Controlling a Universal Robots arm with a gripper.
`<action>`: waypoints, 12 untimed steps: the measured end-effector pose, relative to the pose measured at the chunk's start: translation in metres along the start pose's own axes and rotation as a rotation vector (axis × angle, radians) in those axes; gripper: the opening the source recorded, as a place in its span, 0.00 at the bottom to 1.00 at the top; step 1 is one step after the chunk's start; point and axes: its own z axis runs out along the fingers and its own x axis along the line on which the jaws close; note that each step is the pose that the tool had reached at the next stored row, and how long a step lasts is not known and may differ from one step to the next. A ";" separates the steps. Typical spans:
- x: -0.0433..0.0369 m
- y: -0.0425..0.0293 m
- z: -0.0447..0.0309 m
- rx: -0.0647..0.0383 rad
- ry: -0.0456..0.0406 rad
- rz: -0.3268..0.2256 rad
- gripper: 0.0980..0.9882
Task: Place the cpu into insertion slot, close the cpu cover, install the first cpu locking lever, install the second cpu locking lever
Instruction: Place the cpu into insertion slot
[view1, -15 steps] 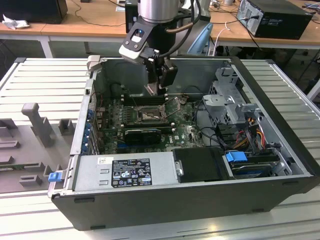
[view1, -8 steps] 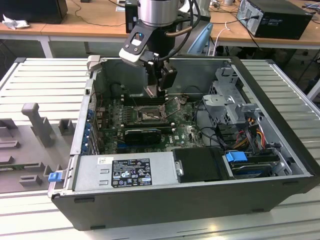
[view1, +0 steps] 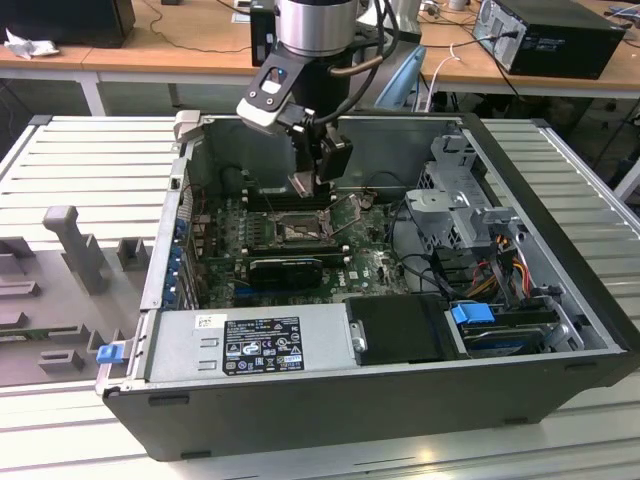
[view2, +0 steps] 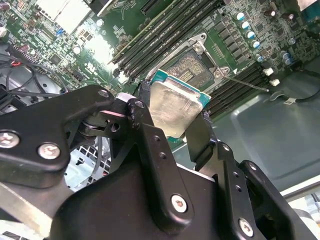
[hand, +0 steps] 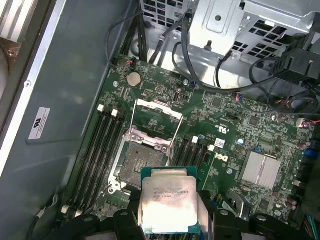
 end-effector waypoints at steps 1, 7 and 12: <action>0.0000 0.0000 0.0002 0.000 -0.0002 0.004 0.48; 0.0000 -0.0001 0.0018 0.000 -0.0006 0.011 0.48; -0.0001 -0.0002 0.0028 0.000 -0.0005 0.012 0.48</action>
